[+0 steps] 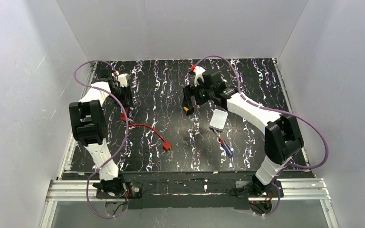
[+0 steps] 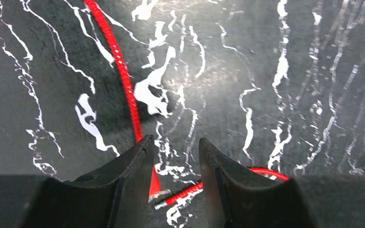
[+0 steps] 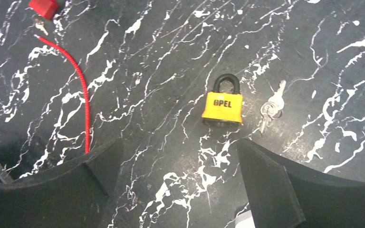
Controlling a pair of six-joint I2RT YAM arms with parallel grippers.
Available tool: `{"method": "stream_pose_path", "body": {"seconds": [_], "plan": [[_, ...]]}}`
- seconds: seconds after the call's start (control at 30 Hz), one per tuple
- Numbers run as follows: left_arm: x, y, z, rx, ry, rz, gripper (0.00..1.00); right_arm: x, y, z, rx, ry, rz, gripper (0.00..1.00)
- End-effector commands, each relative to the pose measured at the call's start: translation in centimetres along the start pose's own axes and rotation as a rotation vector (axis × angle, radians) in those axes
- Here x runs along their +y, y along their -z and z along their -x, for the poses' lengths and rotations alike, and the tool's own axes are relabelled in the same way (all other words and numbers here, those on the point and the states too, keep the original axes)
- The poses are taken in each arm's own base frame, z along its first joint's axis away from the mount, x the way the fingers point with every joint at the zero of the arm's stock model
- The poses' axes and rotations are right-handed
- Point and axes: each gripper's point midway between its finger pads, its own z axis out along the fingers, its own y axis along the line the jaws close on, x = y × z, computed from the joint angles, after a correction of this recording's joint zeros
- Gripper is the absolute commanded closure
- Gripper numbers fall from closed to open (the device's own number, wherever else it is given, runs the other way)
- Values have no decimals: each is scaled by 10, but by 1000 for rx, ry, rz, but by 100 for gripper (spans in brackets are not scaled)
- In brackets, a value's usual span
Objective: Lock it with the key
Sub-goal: Pick up the lock from the center of the board.
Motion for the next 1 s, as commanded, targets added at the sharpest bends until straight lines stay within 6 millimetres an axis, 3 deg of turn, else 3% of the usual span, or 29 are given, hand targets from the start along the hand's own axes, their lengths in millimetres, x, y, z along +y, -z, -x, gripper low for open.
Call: {"method": "stream_pose_path", "body": {"seconds": [0.0, 0.2, 0.3, 0.53, 0.63, 0.8, 0.97], "plan": [[19, -2, 9, 2, -10, 84, 63, 21, 20, 31, -109, 43, 84, 2], [33, -14, 12, 10, -14, 122, 63, 27, 19, 29, -103, 42, 121, 2], [38, -22, 10, 28, -18, 133, 69, 34, 18, 27, -96, 44, 164, 2], [36, -37, 6, 60, 3, 104, 72, 45, 13, 28, -78, 70, 241, 2], [37, -40, 7, 67, 20, 103, 79, 51, 10, 29, -71, 55, 281, 2], [31, -23, 24, 26, 15, 106, 100, 62, 12, 37, -94, 38, 338, 3], [7, 21, 49, -82, 16, 74, 100, 72, 19, 47, -143, 25, 386, 4]]}}
